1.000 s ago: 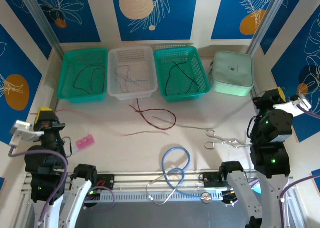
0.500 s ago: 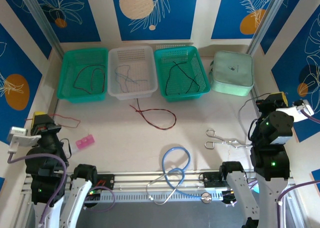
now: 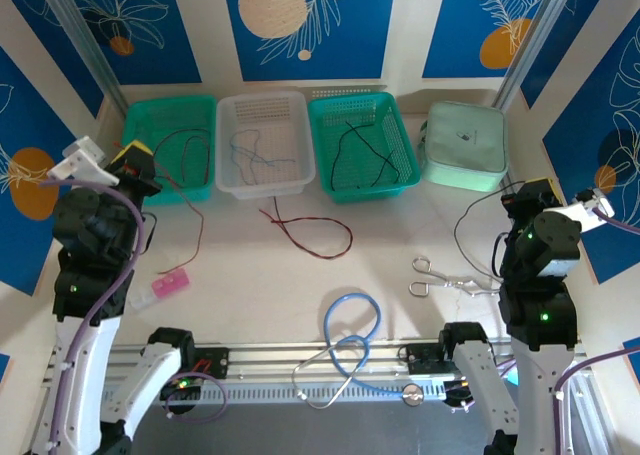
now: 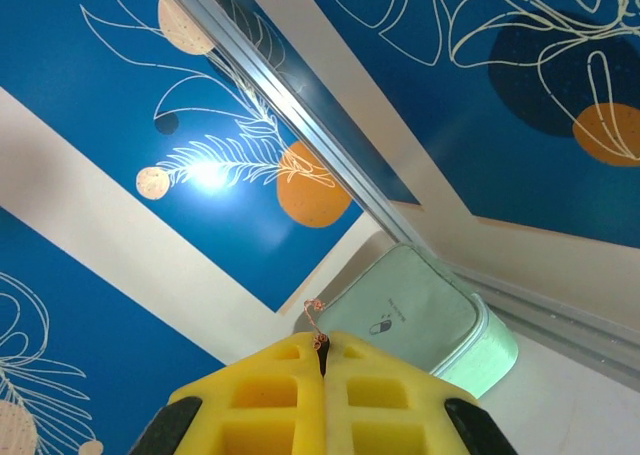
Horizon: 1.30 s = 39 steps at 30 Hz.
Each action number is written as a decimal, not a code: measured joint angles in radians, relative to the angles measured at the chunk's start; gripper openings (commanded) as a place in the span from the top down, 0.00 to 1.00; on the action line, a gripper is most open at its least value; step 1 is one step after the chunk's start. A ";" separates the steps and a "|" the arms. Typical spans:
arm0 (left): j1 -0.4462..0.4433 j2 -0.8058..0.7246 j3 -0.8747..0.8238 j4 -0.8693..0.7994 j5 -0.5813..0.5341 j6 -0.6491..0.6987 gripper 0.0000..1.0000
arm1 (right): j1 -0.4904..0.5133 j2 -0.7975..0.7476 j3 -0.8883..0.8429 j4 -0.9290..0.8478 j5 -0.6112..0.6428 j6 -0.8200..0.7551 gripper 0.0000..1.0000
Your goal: Untangle the cables
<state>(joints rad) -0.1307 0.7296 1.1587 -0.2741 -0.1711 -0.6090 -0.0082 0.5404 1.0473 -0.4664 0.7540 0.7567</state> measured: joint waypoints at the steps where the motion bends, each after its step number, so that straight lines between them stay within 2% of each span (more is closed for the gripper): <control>1: 0.000 0.022 0.024 0.010 0.004 0.013 1.00 | 0.000 0.000 0.000 0.000 -0.003 0.004 1.00; 6: 0.001 0.175 0.205 0.062 0.014 0.063 1.00 | 0.000 0.007 0.011 -0.007 -0.011 0.021 1.00; 13: 0.019 0.470 0.507 0.119 0.067 0.095 1.00 | 0.000 0.068 0.105 -0.025 -0.023 0.030 1.00; 17: 0.103 0.627 0.694 0.113 0.106 0.075 1.00 | 0.000 0.098 0.150 -0.029 -0.026 0.029 1.00; 22: 0.218 0.730 0.807 0.152 0.146 -0.025 1.00 | -0.001 0.140 0.194 -0.036 -0.030 0.029 1.00; 30: 0.387 0.874 0.832 0.243 0.241 -0.230 1.00 | -0.001 0.200 0.241 -0.043 -0.049 0.029 1.00; 35: 0.433 0.933 0.615 0.340 0.342 -0.325 1.00 | -0.001 0.217 0.241 -0.043 -0.087 0.037 1.00; 39: 0.431 0.995 0.433 0.344 0.386 -0.320 1.00 | 0.001 0.231 0.241 -0.044 -0.118 0.048 1.00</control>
<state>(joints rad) 0.3008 1.7241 1.5917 0.0700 0.2150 -0.9291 -0.0074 0.7712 1.2884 -0.5102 0.6357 0.8051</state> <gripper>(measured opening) 0.053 0.047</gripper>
